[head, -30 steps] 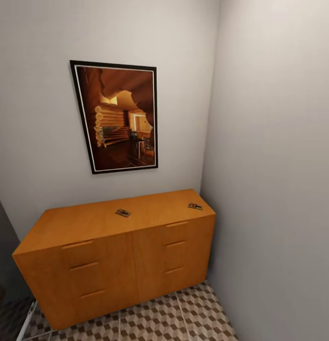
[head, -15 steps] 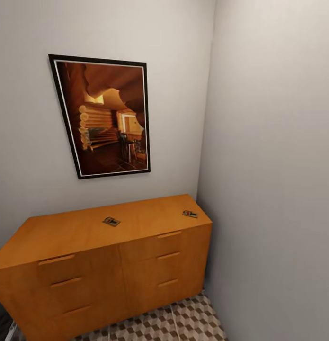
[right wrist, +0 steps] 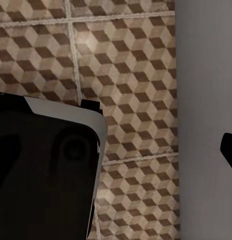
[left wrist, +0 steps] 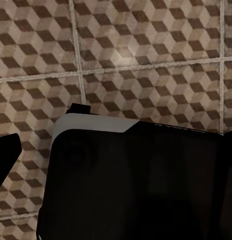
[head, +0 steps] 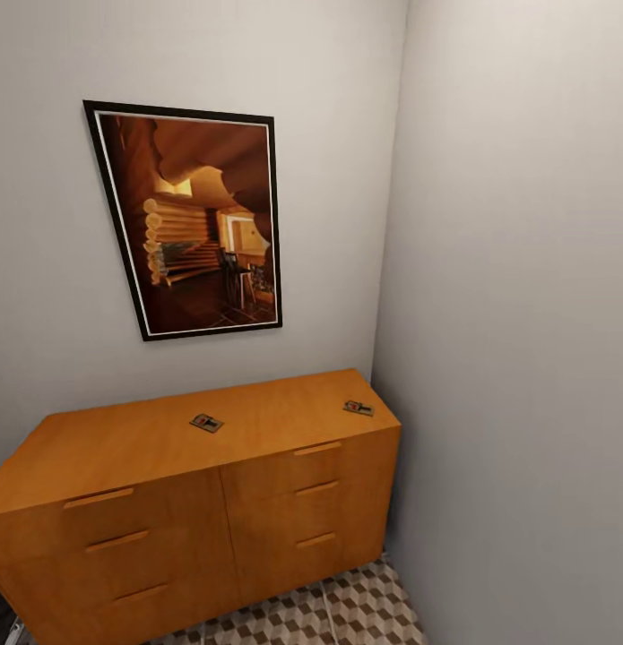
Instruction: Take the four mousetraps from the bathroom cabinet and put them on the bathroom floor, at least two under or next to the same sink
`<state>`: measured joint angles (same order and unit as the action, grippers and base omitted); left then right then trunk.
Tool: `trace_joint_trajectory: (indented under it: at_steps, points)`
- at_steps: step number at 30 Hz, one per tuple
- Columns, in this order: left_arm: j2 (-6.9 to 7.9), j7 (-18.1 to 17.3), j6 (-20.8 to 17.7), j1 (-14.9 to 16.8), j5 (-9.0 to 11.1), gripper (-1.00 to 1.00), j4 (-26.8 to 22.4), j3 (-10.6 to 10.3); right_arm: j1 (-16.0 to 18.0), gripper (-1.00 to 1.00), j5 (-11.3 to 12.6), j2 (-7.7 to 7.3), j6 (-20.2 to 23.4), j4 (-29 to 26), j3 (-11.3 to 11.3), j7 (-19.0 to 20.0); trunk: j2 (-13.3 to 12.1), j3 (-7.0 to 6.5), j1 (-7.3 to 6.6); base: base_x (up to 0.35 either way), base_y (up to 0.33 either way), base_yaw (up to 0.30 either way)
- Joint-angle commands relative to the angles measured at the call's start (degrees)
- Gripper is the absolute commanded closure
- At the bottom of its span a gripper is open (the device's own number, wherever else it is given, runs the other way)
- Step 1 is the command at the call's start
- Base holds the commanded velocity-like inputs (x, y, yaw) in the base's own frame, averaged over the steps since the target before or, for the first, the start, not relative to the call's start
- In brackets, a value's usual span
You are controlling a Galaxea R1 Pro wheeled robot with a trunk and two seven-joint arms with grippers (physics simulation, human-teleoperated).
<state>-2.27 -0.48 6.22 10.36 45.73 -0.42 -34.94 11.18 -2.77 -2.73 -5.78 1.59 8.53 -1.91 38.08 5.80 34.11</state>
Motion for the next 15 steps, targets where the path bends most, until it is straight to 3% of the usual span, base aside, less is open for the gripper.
trace_joint_trajectory:
  at_steps: [1,8,15]
  points:
    - [-0.02,-0.05,0.20,0.04,0.50,-1.00,0.07,-0.48,0.06,-1.00,-0.30,0.01,-0.28,0.17,0.26,-0.20,0.08,0.10,0.02,0.004,-0.002,0.000]
    - [-0.02,-0.04,0.16,0.06,0.57,-1.00,0.05,-0.48,0.07,-1.00,-0.25,0.02,-0.28,0.17,0.26,-0.18,0.08,0.10,0.02,0.041,-0.001,0.000]
    - [0.05,-0.20,0.12,0.06,0.54,-1.00,0.06,-0.46,0.05,-1.00,-0.22,0.08,-0.28,0.17,0.26,-0.14,0.08,0.10,0.02,0.253,0.000,0.000]
